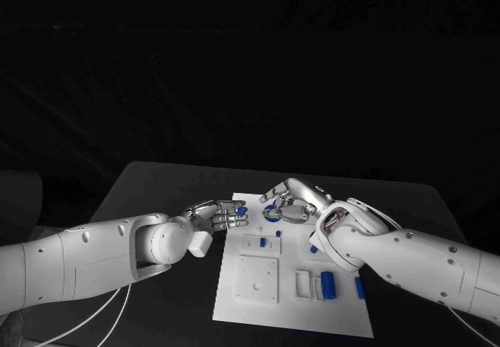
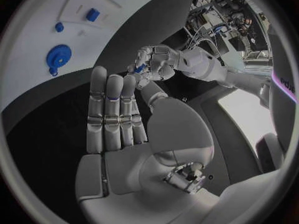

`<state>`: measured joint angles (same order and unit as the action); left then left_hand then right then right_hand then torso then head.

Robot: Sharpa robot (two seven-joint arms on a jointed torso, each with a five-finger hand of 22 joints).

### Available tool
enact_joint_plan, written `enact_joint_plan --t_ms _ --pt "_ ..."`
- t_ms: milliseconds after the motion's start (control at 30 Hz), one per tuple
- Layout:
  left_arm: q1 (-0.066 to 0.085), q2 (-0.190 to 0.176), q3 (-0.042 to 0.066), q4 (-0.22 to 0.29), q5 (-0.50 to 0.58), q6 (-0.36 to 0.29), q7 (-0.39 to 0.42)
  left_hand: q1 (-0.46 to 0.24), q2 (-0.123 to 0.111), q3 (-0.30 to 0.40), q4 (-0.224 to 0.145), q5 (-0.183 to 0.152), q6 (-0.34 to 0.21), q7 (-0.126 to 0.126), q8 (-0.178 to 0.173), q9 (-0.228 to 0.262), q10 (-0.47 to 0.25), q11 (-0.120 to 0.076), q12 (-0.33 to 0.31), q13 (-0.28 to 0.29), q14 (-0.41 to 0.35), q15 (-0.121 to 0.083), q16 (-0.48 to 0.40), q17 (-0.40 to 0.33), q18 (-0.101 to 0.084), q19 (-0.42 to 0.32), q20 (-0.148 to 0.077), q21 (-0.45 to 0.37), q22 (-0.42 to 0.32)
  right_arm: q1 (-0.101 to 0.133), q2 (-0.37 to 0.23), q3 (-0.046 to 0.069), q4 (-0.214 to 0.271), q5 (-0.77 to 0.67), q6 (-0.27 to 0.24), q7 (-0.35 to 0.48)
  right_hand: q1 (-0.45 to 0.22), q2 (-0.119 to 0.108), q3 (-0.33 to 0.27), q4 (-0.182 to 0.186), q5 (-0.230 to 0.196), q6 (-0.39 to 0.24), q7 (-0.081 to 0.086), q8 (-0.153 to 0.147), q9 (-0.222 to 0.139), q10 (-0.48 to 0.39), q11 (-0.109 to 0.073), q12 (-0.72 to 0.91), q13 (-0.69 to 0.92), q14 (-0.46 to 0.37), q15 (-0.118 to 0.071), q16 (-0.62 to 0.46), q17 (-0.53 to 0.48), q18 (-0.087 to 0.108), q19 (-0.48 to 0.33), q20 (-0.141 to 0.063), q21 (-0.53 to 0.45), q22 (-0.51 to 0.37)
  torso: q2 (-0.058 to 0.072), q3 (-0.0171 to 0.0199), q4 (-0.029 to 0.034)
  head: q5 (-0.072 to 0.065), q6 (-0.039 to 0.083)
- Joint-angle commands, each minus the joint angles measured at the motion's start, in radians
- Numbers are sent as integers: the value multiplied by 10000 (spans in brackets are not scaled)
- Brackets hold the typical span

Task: Assemble the parts on the task board

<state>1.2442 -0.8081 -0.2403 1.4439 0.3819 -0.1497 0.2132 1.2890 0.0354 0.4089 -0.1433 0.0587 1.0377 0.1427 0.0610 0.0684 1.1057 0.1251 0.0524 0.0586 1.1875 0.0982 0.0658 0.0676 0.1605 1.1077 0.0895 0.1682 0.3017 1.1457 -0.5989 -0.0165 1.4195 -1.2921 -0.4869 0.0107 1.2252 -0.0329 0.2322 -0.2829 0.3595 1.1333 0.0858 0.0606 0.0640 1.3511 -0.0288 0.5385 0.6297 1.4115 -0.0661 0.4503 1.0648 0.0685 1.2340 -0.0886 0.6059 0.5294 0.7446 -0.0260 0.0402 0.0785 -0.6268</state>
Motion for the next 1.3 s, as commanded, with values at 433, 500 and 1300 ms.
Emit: enact_joint_plan --t_ms 433,500,1300 --pt "-5 39 8 129 187 -160 386 -1132 -435 -1225 938 -103 -542 -88 19 -25 -761 35 64 6 -1059 197 -58 -62 -266 -389 481 -599 -1097 -39 163 1 88 -650 -380 -1031 -352 27 -765 278 -894 390 -147 21 23 -193 -56 1648 1512 35 -140 1686 787 96 235 -93 727 908 24 12 1 10 49" --pt "-8 47 8 147 222 -211 425 -1192 -491 -1496 1038 -121 -638 -89 17 -23 -911 27 58 4 -1251 196 -63 -65 -229 -446 579 -715 -1250 -50 193 1 101 -724 -471 -1208 -297 64 -1117 483 -1143 586 -230 7 71 -267 -93 2037 1878 9 -157 2290 1058 94 254 -128 953 1147 27 13 -5 20 58" --pt "-43 176 9 285 533 -228 704 -450 480 -3885 1403 -113 -774 -95 32 -1 -1241 77 81 -1 -1708 231 -48 -68 1013 -808 1785 -887 -2334 -224 821 -7 69 -2127 -403 -3131 14 -486 -1355 2054 -1625 1339 -521 23 98 221 -231 3274 3488 90 -292 4646 1349 106 305 -245 1250 2714 48 7 -10 17 81"
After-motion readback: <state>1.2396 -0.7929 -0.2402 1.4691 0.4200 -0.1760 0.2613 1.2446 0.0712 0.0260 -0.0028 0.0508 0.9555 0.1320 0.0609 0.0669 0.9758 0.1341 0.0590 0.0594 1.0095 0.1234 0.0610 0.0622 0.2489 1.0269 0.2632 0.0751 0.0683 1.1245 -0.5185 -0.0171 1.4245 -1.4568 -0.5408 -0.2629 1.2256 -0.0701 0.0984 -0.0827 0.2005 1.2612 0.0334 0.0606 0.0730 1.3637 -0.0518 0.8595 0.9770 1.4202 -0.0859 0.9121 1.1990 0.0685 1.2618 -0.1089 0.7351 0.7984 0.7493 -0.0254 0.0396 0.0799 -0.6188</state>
